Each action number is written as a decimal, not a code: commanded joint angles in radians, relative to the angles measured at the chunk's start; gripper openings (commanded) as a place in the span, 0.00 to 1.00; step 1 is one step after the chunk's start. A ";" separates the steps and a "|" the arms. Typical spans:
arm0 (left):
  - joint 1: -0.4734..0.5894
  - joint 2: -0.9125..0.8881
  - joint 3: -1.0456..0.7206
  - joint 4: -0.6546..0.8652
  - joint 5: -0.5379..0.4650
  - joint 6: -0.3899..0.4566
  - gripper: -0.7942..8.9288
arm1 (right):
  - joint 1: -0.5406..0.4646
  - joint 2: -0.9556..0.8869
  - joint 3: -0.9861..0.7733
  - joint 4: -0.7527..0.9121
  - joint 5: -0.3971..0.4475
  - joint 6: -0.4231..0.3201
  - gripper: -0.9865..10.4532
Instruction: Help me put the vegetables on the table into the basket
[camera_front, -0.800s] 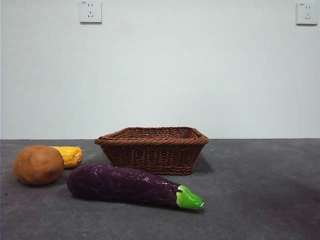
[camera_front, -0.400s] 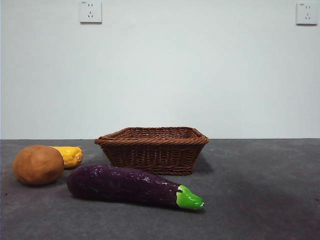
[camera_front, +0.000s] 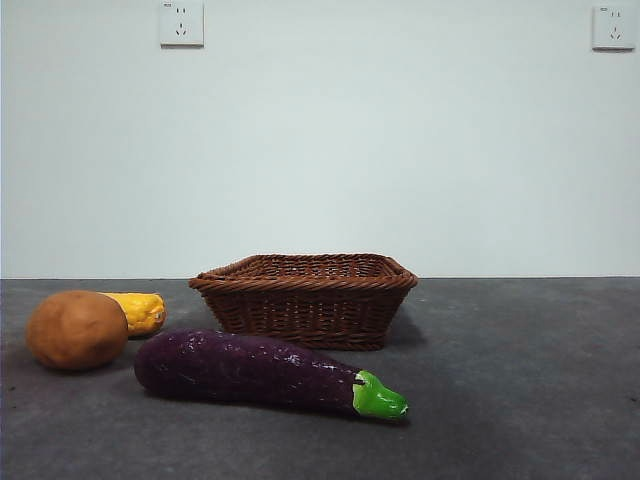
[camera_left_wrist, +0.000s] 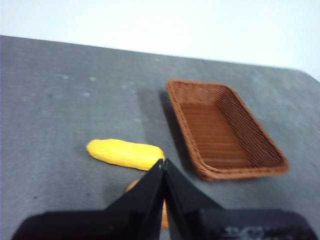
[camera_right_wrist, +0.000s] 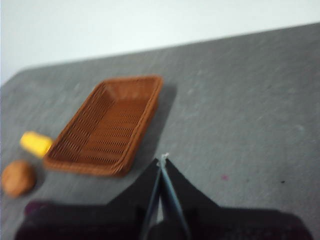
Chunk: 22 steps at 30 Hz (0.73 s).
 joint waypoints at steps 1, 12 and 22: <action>0.002 0.059 0.086 -0.055 0.029 0.071 0.08 | 0.002 0.077 0.103 -0.102 -0.041 -0.113 0.08; -0.002 0.149 0.200 -0.154 0.075 0.131 0.08 | 0.009 0.209 0.218 -0.246 -0.087 -0.213 0.08; -0.006 0.168 0.201 -0.154 0.098 0.133 0.73 | 0.009 0.209 0.219 -0.244 -0.117 -0.211 0.50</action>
